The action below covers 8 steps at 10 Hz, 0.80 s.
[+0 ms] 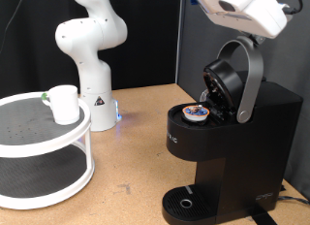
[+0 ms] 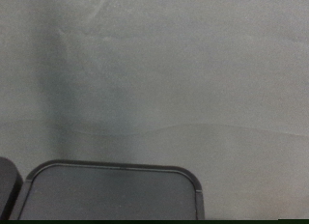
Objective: Make a cup of coffee with the keurig machine
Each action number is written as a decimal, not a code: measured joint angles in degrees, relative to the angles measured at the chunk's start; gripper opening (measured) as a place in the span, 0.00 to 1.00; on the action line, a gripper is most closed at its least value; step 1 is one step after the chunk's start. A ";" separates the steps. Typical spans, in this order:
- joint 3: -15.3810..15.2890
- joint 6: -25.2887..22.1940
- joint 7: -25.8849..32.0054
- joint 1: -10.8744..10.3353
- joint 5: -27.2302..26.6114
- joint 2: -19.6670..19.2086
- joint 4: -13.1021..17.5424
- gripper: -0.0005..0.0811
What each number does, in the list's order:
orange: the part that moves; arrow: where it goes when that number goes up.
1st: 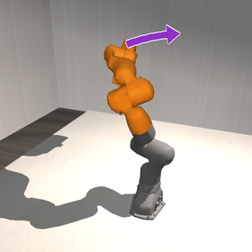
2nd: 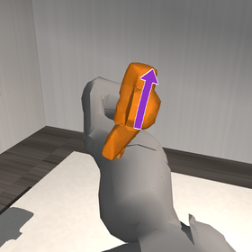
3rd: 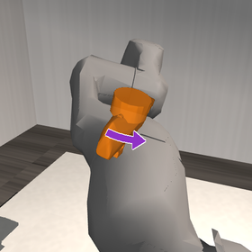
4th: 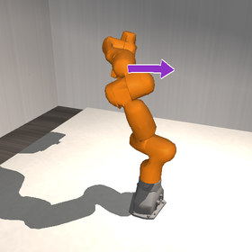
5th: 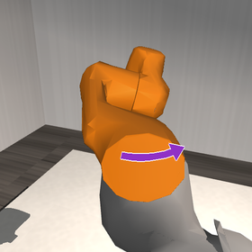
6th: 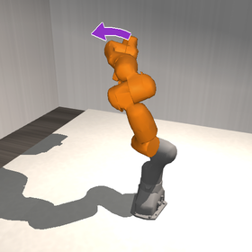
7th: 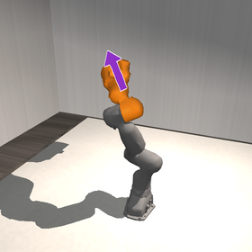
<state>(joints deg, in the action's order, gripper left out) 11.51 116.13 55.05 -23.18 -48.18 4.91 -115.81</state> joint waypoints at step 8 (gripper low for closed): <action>4.55 -6.98 6.83 4.54 5.29 3.12 -2.54 0.01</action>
<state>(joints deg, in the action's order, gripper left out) 16.06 109.16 61.88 -18.64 -42.90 8.03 -118.35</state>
